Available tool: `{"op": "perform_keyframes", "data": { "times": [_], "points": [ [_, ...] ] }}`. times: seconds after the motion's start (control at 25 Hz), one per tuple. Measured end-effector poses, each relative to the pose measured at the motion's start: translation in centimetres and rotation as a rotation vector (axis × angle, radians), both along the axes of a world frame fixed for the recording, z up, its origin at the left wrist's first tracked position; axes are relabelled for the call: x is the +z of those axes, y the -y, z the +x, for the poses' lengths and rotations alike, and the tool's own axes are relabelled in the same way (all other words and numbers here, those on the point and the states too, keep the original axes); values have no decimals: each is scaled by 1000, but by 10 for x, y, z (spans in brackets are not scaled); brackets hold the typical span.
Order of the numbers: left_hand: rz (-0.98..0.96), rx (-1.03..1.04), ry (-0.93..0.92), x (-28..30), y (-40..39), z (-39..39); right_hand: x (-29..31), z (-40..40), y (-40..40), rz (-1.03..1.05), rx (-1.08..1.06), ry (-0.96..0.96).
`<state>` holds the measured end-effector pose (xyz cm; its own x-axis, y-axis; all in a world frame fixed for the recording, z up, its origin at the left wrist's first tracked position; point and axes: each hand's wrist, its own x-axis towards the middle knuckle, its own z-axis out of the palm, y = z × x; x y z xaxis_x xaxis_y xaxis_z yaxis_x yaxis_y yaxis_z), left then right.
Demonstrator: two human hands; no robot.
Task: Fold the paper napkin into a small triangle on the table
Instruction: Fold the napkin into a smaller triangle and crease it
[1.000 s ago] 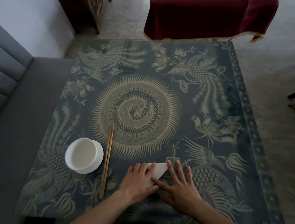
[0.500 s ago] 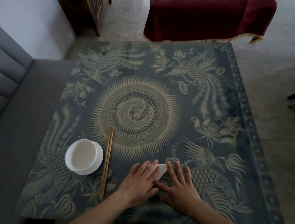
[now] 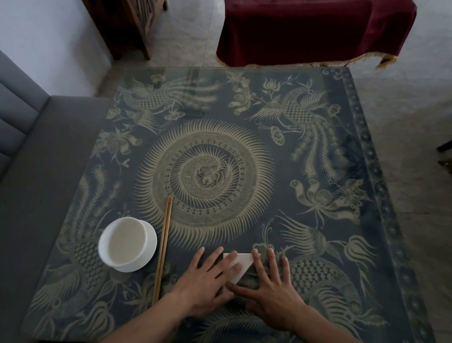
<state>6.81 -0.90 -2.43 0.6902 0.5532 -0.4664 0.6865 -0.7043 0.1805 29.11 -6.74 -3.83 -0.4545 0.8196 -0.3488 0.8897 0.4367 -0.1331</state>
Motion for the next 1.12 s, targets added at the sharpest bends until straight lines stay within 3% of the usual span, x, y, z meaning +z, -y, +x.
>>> {"op": "perform_keyframes", "data": {
  "times": [0.4, 0.96, 1.12],
  "points": [
    [107, -89, 18, 3, 16, -34, 2, -1, -2, -141, -53, -2],
    [82, -168, 32, -2, 37, -54, 0, 0, 4, -15, -82, 18],
    [121, -170, 174, -4, 40, -49, -2, -1, 3, 30, -40, -1]
  ]
}}
